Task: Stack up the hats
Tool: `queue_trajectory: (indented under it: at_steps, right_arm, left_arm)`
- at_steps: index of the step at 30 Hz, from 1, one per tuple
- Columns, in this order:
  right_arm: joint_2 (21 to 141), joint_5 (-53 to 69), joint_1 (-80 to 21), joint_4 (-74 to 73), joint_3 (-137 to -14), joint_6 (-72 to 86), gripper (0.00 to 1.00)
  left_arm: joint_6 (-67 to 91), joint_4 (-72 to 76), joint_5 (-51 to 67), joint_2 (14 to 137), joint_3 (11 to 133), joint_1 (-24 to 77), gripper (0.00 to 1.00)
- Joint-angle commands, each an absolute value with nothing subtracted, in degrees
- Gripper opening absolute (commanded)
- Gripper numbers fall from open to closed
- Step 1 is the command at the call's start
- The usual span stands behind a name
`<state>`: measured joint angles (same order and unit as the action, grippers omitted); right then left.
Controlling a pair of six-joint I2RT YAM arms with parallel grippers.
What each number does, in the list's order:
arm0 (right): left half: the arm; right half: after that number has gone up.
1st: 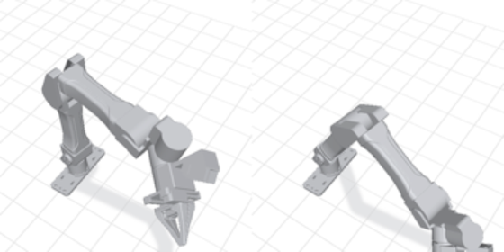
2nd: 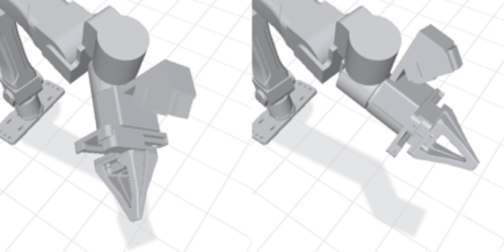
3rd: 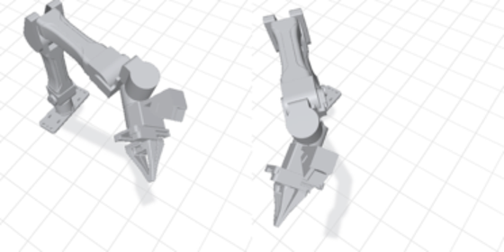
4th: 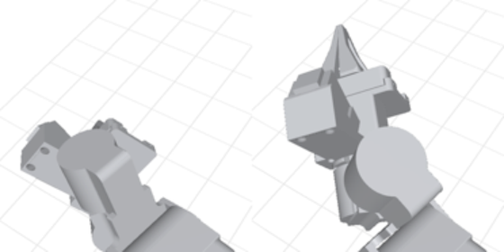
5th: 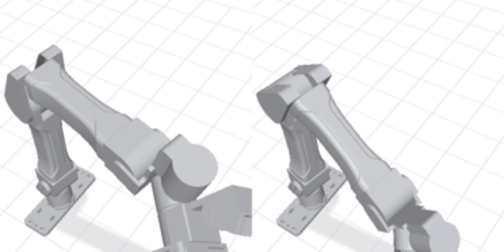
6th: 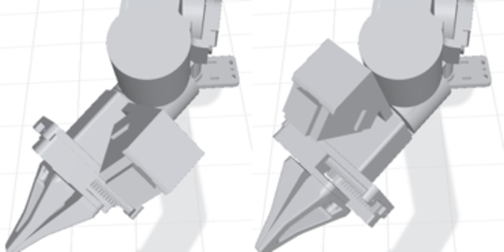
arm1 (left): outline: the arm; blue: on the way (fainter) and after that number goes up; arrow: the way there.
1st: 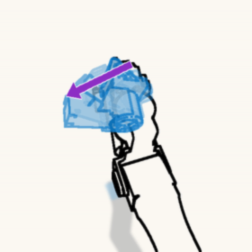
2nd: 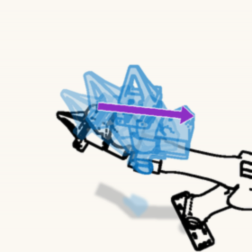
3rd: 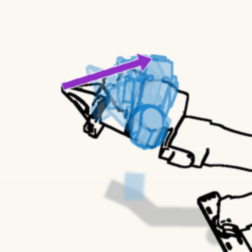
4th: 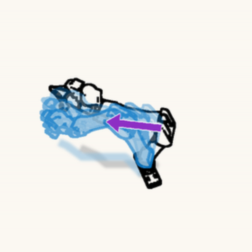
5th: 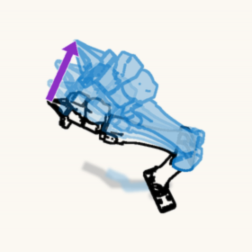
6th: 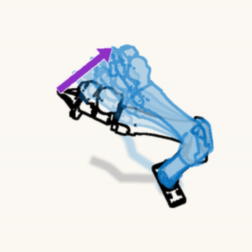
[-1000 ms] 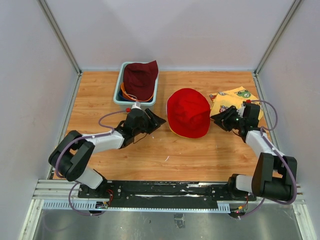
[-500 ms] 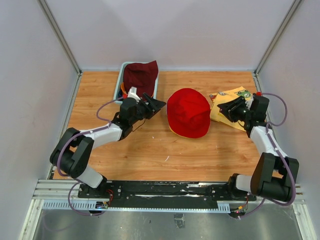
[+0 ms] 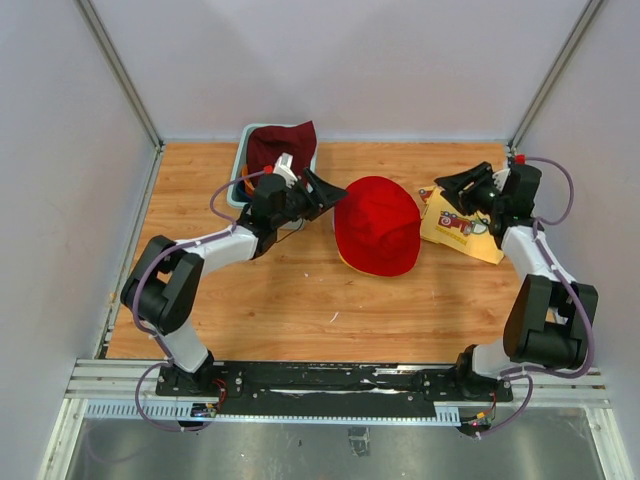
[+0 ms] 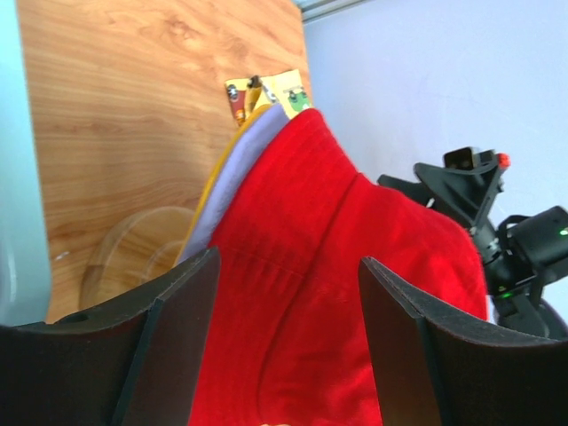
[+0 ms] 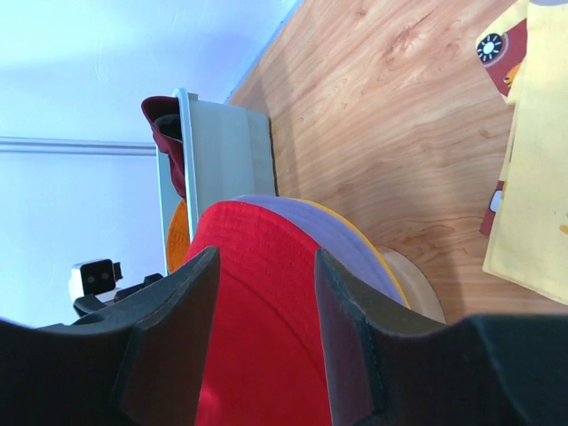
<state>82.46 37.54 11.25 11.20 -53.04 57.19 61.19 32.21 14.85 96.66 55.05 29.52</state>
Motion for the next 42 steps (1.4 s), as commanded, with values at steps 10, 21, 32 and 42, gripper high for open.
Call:
queue_trajectory:
  at_steps: [10, 21, 32, 42]
  right_arm:
    - [89.4, 41.2, 6.5, 14.3, -61.3, 57.7, 0.49]
    - [91.9, 43.0, 2.3, 14.4, -68.1, 56.6, 0.5]
    - [96.2, 48.6, -5.1, 15.3, -76.4, 57.2, 0.5]
    - [99.8, 49.7, -8.4, 14.6, -74.6, 57.4, 0.5]
  left_arm:
    - [57.5, 30.8, 18.6, 102.9, 60.7, 28.9, 0.69]
    - [56.3, 27.2, 20.3, 104.5, 62.2, 28.9, 0.68]
    - [55.2, 19.8, 15.1, 101.3, 62.9, 28.8, 0.69]
    - [53.8, 15.2, 13.7, 100.1, 64.6, 28.8, 0.69]
